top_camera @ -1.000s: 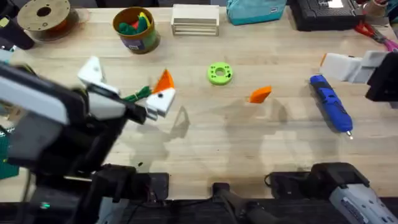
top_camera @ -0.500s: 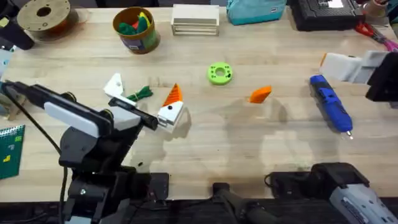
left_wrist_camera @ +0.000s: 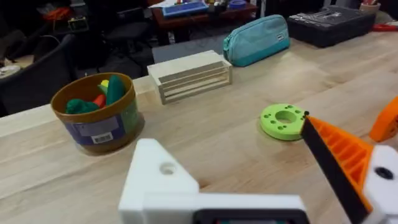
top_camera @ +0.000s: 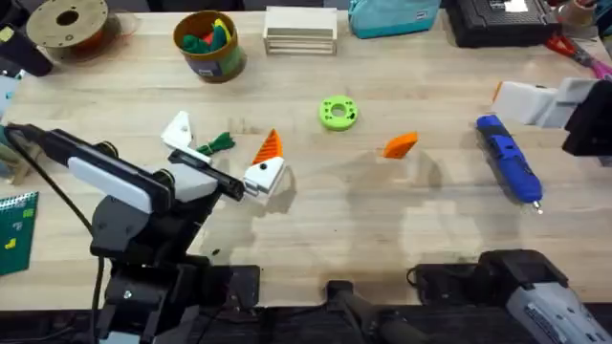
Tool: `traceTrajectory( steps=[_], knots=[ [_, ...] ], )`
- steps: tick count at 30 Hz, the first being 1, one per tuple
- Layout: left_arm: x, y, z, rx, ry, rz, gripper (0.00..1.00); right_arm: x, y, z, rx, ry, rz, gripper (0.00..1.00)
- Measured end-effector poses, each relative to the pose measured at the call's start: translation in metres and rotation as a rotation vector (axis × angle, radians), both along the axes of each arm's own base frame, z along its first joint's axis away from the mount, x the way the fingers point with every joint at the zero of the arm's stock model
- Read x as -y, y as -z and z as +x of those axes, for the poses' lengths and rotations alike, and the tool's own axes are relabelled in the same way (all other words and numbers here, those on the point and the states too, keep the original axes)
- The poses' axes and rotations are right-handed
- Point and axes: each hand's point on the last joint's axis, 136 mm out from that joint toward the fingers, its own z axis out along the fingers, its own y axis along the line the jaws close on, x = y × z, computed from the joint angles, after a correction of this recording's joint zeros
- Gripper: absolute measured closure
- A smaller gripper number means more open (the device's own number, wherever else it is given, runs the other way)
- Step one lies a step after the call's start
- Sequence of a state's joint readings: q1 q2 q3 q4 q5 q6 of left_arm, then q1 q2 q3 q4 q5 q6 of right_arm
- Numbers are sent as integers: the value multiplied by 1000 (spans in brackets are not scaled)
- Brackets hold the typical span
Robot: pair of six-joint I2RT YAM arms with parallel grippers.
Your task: Pick up the gripper from the table and insert it into the empty holder that is missing its gripper. Then pick up a screw, insert it into the mounting hole, and use the screwdriver to tighten it. Finally, clean up the table by picking up the vegetable and placing it into the bucket.
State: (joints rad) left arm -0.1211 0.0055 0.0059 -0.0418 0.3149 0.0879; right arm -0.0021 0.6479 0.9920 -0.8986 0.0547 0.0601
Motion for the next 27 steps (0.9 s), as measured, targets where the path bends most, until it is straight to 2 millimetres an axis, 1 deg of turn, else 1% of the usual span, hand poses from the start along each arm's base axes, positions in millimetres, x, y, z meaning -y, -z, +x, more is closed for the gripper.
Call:
traceTrajectory(
  steps=[11,13,17,21,22,27],
  knots=[
    [0,0,0,1,0,0,15,0,0,0,0,0,0,10],
    [3,0,-1,-4,16,-6,15,0,0,0,0,0,0,10],
    [18,1,-10,-33,118,-57,16,0,0,0,0,0,0,10],
    [38,0,-24,-70,254,-114,15,0,0,0,0,0,0,10],
    [49,0,-34,-92,342,-138,16,0,0,0,0,0,0,11],
    [62,-1,-49,-113,455,-156,15,0,0,0,0,0,0,11]
  ],
)
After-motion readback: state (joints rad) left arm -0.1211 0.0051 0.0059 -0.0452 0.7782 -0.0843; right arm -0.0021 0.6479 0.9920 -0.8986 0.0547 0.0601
